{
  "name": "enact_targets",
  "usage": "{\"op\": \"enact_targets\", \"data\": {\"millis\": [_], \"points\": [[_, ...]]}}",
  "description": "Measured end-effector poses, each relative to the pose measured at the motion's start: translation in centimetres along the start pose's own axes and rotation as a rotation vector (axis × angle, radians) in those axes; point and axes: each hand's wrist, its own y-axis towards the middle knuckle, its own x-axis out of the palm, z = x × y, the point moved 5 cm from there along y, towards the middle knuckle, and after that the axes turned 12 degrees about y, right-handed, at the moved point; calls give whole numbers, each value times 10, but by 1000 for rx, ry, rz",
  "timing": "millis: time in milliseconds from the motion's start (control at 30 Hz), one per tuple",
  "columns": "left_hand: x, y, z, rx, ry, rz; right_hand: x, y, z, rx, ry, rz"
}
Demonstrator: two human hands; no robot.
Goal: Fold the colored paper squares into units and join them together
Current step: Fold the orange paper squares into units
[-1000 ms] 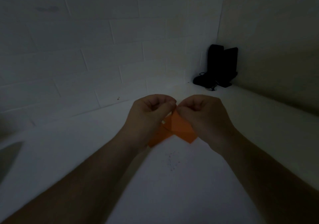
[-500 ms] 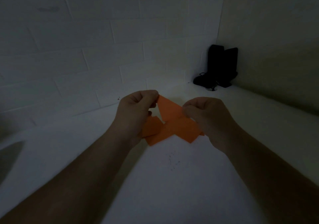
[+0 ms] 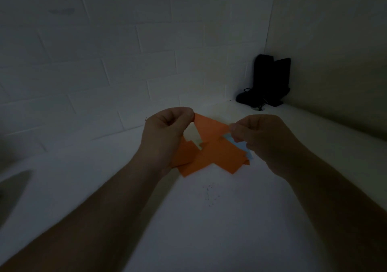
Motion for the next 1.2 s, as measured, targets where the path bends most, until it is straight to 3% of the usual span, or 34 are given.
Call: {"op": "enact_targets", "data": {"millis": [200,533,600,733,900,1200], "points": [[-3,4,-8,21,213,-148,-5,0,-7,-140,-392,-88],[3,3,-4,138,300,-153,-14,5,-3,-220,-495,46],[4,2,-3,159,298,-121,-15,6,2,-196,-442,81],[3,1,0,187,265,-105,-10,3,11,15,7,45],[-1,2,0,195,160,-105,-4,0,9,166,363,66],[2,2,-4,135,158,-83,-8,-1,2,2,213,162]]}}
